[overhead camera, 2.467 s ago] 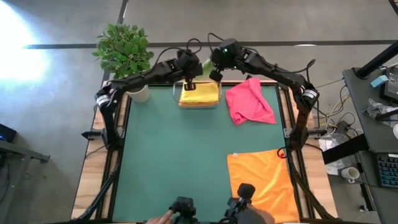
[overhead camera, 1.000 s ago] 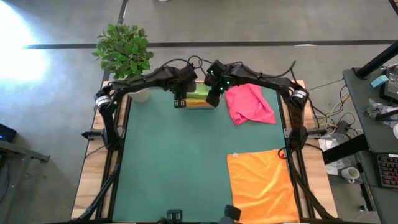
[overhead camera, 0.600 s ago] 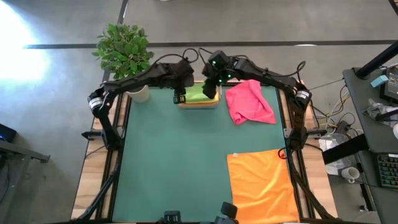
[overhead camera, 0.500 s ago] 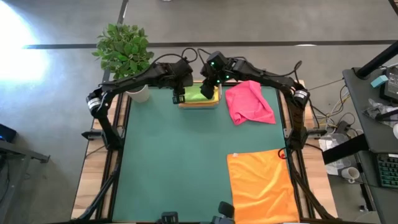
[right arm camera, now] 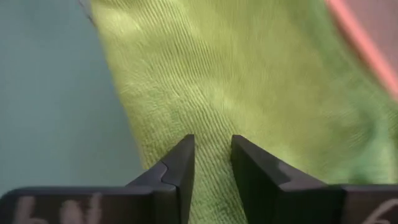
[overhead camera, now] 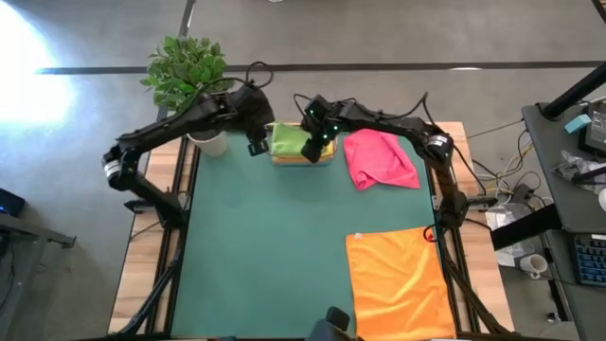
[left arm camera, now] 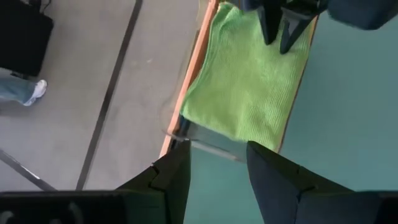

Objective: Fold microfiber towels
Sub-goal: Put the folded green microfiber towel into the transparent bin, then fold the orange microfiber towel

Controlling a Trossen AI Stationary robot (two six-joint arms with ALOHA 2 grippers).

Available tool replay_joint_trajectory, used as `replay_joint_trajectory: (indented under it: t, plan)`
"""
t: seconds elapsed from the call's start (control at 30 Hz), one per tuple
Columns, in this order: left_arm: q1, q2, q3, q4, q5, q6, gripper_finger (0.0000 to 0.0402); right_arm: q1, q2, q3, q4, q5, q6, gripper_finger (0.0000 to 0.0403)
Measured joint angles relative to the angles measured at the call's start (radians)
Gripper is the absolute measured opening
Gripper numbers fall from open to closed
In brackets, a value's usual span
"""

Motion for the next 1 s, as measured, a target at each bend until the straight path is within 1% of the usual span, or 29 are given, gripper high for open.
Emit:
replay_joint_trajectory:
  t: [0.2,0.37,0.57,0.8,1.0]
  plan:
    - [0.0,-0.072,-0.11,0.023,0.0,-0.001,0.014,0.0,0.051,0.0,-0.014,0.004,0.002,0.0067]
    - [0.0,-0.102,-0.205,0.032,0.0,-0.002,0.014,0.0,0.044,0.0,-0.026,0.008,0.03,0.0061]
    - [0.0,-0.113,-0.291,0.039,0.001,-0.008,0.014,-0.005,-0.054,-0.001,-0.064,0.01,0.061,0.006]
    - [0.0,-0.115,-0.339,0.043,0.001,-0.052,0.014,0.011,-0.195,-0.001,-0.243,0.019,0.064,0.0059]
    - [-0.003,-0.114,-0.343,0.162,0.005,-0.052,0.014,0.081,-0.293,-0.046,-0.376,0.019,0.058,0.0059]
